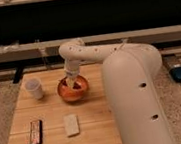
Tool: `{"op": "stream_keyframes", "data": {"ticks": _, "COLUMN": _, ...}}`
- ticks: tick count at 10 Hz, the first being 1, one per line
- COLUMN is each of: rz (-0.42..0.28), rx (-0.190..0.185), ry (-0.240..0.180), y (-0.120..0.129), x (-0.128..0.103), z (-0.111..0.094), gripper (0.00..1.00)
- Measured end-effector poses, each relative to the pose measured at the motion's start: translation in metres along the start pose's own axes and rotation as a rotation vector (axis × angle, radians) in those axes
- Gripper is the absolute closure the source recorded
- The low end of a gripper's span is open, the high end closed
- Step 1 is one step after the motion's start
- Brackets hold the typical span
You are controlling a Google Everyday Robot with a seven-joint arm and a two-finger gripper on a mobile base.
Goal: Place the pepper in the ceramic bowl
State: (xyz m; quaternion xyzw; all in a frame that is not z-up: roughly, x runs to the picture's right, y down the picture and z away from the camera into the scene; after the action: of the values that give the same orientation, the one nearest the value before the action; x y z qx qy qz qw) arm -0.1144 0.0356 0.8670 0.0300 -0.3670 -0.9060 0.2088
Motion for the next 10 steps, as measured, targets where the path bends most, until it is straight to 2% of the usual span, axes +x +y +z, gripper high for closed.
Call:
{"op": "stream_keyframes", "data": {"ticks": 3, "rz": 0.013, "rx": -0.001, "ry": -0.007, "y": 0.004, "x": -0.002, "z": 0.002, "gripper": 0.20}}
{"op": "stream_keyframes", "data": {"ticks": 5, "rz": 0.020, "rx": 0.002, "ry": 0.010, "y": 0.007, "x": -0.010, "z": -0.002, "gripper": 0.20}}
{"op": "stream_keyframes", "data": {"ticks": 10, "rz": 0.016, "rx": 0.003, "ry": 0.015, "y": 0.006, "x": -0.008, "z": -0.001, "gripper": 0.20}}
